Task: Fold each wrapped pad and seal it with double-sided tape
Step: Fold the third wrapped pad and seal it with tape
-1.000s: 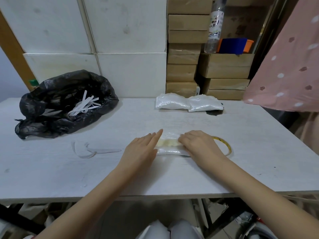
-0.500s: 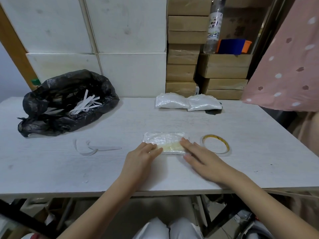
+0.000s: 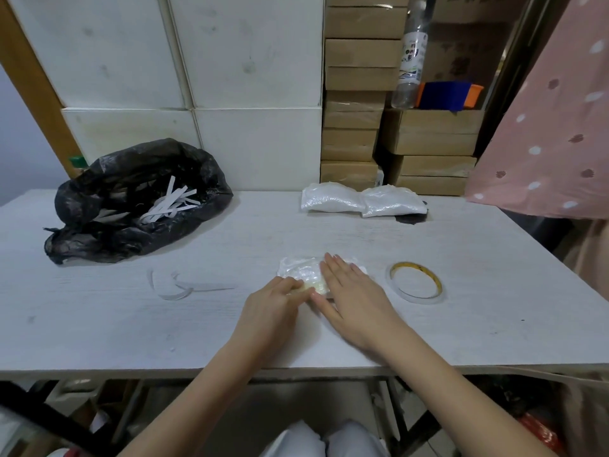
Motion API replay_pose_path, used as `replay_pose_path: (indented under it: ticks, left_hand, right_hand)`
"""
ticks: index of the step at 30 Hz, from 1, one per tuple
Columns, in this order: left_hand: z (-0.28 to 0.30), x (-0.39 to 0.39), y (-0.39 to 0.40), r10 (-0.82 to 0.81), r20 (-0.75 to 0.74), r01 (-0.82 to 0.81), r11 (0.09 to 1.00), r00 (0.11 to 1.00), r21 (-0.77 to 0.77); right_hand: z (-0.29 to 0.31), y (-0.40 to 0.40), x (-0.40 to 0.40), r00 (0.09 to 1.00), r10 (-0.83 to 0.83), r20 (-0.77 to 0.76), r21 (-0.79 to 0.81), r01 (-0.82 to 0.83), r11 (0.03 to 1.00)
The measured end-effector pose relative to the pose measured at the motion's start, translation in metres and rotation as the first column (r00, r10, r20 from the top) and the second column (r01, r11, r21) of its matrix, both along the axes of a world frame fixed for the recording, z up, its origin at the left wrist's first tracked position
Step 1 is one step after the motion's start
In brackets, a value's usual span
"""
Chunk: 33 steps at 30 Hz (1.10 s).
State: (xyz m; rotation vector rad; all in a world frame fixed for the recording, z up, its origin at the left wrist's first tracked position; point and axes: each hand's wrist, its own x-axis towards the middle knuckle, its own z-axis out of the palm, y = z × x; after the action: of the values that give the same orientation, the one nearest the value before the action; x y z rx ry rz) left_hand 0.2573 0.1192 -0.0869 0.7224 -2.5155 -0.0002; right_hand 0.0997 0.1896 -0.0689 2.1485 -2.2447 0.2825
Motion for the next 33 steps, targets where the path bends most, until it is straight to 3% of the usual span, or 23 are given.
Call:
replay_pose_path:
  ticks: [2,4,5,6,7,8,9,10,12,14,16,18,21,23,25,26,28,30,32,33]
  left_hand:
    - [0.002,0.006,-0.001,-0.023,0.007,0.023,0.995,1.000,0.100]
    - [0.013,0.015,-0.003,-0.062,-0.057,0.077,0.939,0.996,0.334]
    - [0.025,0.018,-0.002,-0.042,-0.147,0.116,0.832,0.988,0.543]
    - [0.038,0.019,-0.005,0.053,-0.292,0.185,0.664,0.955,0.725]
    - [0.053,0.019,-0.009,0.224,-0.443,0.289,0.498,0.868,0.817]
    - [0.064,0.019,-0.016,0.383,-0.522,0.344,0.444,0.762,0.828]
    - [0.074,0.019,-0.022,0.441,-0.530,0.279,0.515,0.724,0.810]
    - [0.080,0.017,-0.026,0.410,-0.467,0.112,0.646,0.783,0.755]
    - [0.084,0.008,-0.017,0.220,-0.118,-0.140,0.868,0.968,0.476]
    - [0.070,-0.010,-0.004,0.114,0.250,-0.185,0.942,0.962,0.281]
    - [0.048,-0.024,0.003,0.097,0.423,-0.187,0.966,0.901,0.177]
    - [0.029,-0.021,-0.004,0.087,0.417,-0.172,0.970,0.905,0.172]
    - [0.015,-0.009,-0.009,0.037,0.233,-0.112,0.942,0.972,0.317]
    - [0.015,-0.006,-0.008,0.075,0.021,-0.074,0.831,0.997,0.552]
    - [0.012,-0.008,-0.012,0.146,-0.172,0.015,0.718,0.974,0.696]
    - [0.011,-0.008,-0.013,0.152,-0.220,0.046,0.716,0.964,0.696]
    - [0.008,-0.009,-0.017,0.144,-0.243,0.054,0.752,0.959,0.657]
    - [0.006,-0.010,-0.019,0.146,-0.221,0.026,0.779,0.964,0.626]
    - [0.010,-0.009,-0.019,0.171,-0.175,-0.039,0.814,0.970,0.580]
    - [0.012,-0.009,-0.017,0.177,-0.151,-0.067,0.833,0.973,0.550]
  right_hand:
    - [-0.010,0.000,-0.002,0.998,-0.009,0.058,-0.014,0.009,1.000]
    - [-0.012,0.001,0.000,0.994,-0.020,0.112,-0.014,0.022,1.000]
    - [-0.012,0.001,0.001,0.993,-0.027,0.114,-0.020,0.029,0.999]
    - [-0.012,0.001,0.002,0.994,-0.033,0.109,-0.027,0.036,0.999]
    - [-0.012,0.002,0.003,0.994,-0.037,0.103,-0.032,0.041,0.999]
    - [-0.012,0.002,0.003,0.994,-0.038,0.099,-0.034,0.041,0.999]
    - [-0.014,0.002,0.003,0.995,-0.037,0.097,-0.035,0.041,0.999]
    - [-0.016,0.001,0.002,0.995,-0.036,0.096,-0.041,0.040,0.998]
    - [-0.019,0.000,0.001,0.995,-0.028,0.092,-0.067,0.034,0.997]
    - [-0.019,0.000,0.001,0.996,-0.024,0.083,-0.079,0.030,0.996]
    - [-0.020,0.000,0.001,0.996,-0.030,0.088,-0.077,0.037,0.996]
    - [-0.019,0.000,0.001,0.993,-0.036,0.112,-0.062,0.043,0.997]
    - [-0.013,0.001,-0.001,0.953,-0.018,0.301,0.002,0.018,1.000]
    - [0.003,0.005,-0.007,0.796,-0.050,0.603,0.085,-0.003,0.996]
    - [0.019,0.009,-0.017,0.448,-0.162,0.879,0.184,-0.005,0.983]
    - [0.024,0.011,-0.022,0.308,-0.205,0.929,0.215,0.001,0.977]
    - [0.024,0.012,-0.029,0.115,-0.170,0.979,0.171,-0.003,0.985]
    - [0.020,0.012,-0.032,-0.164,-0.003,0.986,0.016,0.077,0.997]
    - [0.022,0.017,-0.040,-0.475,0.227,0.850,-0.114,0.256,0.960]
    - [0.026,0.020,-0.044,-0.520,0.331,0.787,-0.167,0.337,0.927]
